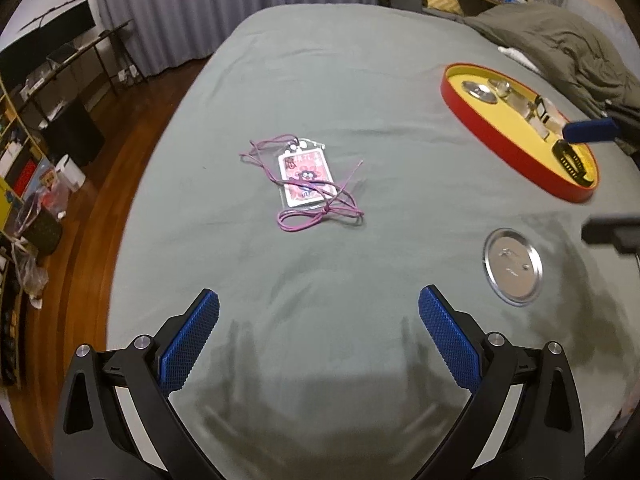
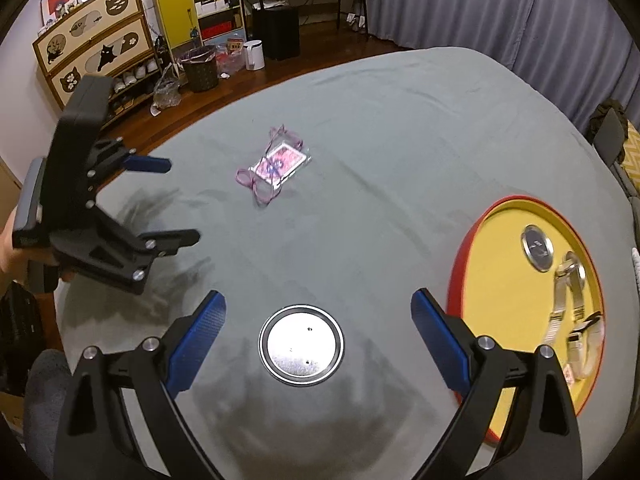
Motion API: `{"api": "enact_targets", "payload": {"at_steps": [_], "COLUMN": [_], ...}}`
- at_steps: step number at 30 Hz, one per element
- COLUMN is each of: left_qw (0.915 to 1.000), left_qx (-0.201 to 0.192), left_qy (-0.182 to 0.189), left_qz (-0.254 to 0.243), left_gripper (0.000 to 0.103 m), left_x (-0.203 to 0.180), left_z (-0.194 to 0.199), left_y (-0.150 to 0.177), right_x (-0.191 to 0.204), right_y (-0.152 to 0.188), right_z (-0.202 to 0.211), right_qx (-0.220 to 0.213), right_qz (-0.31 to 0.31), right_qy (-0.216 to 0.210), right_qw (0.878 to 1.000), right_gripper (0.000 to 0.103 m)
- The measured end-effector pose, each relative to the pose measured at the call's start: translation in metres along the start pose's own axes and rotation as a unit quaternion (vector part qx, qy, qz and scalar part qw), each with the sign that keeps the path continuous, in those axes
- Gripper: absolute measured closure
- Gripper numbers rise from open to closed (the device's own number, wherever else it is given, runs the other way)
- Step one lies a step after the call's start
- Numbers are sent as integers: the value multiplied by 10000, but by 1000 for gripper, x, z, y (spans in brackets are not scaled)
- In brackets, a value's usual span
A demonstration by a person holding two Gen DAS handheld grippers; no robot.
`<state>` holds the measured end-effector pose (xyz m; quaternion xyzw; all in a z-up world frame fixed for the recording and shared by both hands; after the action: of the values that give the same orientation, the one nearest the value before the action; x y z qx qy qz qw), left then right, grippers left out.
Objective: Organize jewelry
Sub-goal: 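Raise both open tools and move toward the pink-cord badge and silver pin, then close the right tool on the silver pin while the left tool approaches the pink badge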
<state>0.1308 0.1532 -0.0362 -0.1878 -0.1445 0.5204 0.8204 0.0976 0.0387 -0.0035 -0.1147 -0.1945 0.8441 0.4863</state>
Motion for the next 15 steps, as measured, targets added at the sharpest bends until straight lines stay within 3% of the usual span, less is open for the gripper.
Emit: {"api": "enact_targets", "payload": {"at_steps": [15], "left_qw": [9999], "left_qx": [154], "left_qy": [15], "left_qz": [-33], "left_gripper": [5], "left_x": [1], "left_z": [-47], "left_y": [-18], "right_x": [11], "right_y": [31], "right_z": [-56], "right_qx": [311], "right_qz": [-35], "right_qy": [-243], "right_qw": [9992], "right_gripper": [13]}}
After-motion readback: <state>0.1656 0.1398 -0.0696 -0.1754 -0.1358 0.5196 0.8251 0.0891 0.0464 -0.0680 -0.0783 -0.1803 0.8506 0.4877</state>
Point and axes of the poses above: each gripper's, at about its wrist camera, not at the fingertips, and z roughly against the way its jaws point, x to its left, y to its underside, the point moved 10 cm from there along -z, roughly the way its jaws point, and after that the axes turned 5 degrees about x, right-handed, at the moved point
